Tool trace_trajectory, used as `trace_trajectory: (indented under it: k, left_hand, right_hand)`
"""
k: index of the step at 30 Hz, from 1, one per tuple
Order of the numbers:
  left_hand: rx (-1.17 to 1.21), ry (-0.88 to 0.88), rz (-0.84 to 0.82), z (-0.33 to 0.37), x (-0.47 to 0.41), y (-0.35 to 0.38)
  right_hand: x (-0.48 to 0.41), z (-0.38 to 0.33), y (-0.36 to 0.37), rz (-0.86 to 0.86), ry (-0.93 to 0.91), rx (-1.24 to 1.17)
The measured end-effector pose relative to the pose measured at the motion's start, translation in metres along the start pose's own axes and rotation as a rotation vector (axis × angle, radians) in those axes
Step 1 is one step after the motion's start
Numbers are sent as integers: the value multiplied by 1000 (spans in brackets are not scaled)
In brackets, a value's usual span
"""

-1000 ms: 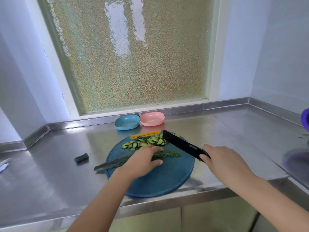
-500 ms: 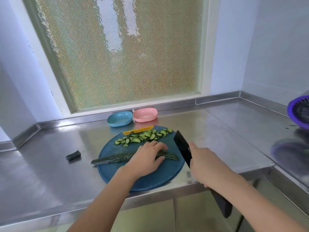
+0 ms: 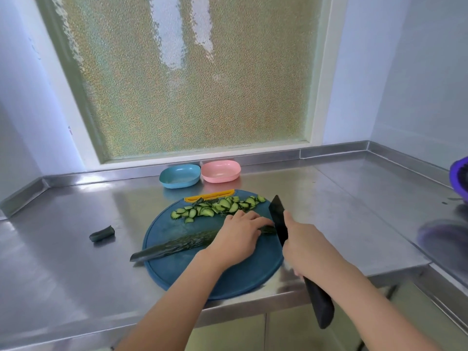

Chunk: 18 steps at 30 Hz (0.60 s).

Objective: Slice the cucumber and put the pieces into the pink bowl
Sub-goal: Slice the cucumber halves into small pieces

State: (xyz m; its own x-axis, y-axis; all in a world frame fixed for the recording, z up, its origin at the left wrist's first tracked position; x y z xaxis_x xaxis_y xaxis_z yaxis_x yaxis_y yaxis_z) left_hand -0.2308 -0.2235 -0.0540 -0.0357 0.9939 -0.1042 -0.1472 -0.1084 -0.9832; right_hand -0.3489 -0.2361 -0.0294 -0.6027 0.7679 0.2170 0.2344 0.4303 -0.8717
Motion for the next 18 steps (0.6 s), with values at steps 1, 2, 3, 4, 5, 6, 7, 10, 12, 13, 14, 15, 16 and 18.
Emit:
trace_trajectory:
  k: [1, 2, 3, 4, 5, 6, 7, 10, 12, 13, 14, 15, 16, 18]
  left_hand:
    - [0, 5, 18, 0, 0, 1]
    - [0, 9, 36, 0, 0, 1]
    - [1, 12, 51, 0, 1, 2]
    - [2, 15, 62, 1, 1, 1]
    - [4, 16, 70, 1, 1, 1]
    - [6, 17, 73, 1, 1, 1]
    - [9, 14, 75, 0, 1, 1]
    - [18, 9, 71, 0, 1, 1]
    - [17, 10, 66, 1, 1, 1]
    - [10, 8, 62, 1, 1, 1]
    - [0, 4, 55, 1, 0, 1]
    - [-10, 2, 48, 1, 0, 2]
    - [-18, 2, 42, 1, 0, 3]
    - [-21, 2, 32, 2, 0, 3]
  right_hand:
    - [0, 0, 2, -1, -3, 6]
    - [0, 0, 3, 2, -6, 14]
    - [-1, -1, 3, 5, -7, 18]
    - [-1, 0, 2, 3, -5, 12]
    - [-2, 0, 1, -2, 0, -5]
    - [-3, 1, -1, -5, 8, -25]
    - [-4, 2, -3, -5, 17, -40]
    - [-6, 2, -9, -3, 33, -46]
    - [-6, 1, -10, -8, 36, -38]
    - [-6, 0, -10, -7, 39, -35]
    - [-6, 0, -10, -4, 40, -35]
    - [-6, 0, -10, 0, 41, -39]
    - [-6, -1, -9, 0, 42, -45]
    - [-5, 0, -8, -5, 47, -60]
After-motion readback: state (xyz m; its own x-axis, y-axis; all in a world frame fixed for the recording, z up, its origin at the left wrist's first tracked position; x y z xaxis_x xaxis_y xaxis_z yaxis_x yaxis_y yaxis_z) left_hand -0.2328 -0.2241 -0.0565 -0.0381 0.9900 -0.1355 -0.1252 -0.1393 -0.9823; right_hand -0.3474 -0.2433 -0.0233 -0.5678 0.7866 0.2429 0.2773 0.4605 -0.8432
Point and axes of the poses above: each hand's wrist, its own x-axis away from the middle knuckle, its own y-axis out of the palm, z = x × y, the point moved 8 cm from there along -x, towards the middle knuckle, and after that the axes turned 8 degrees about -z, right-handed, at the moved point
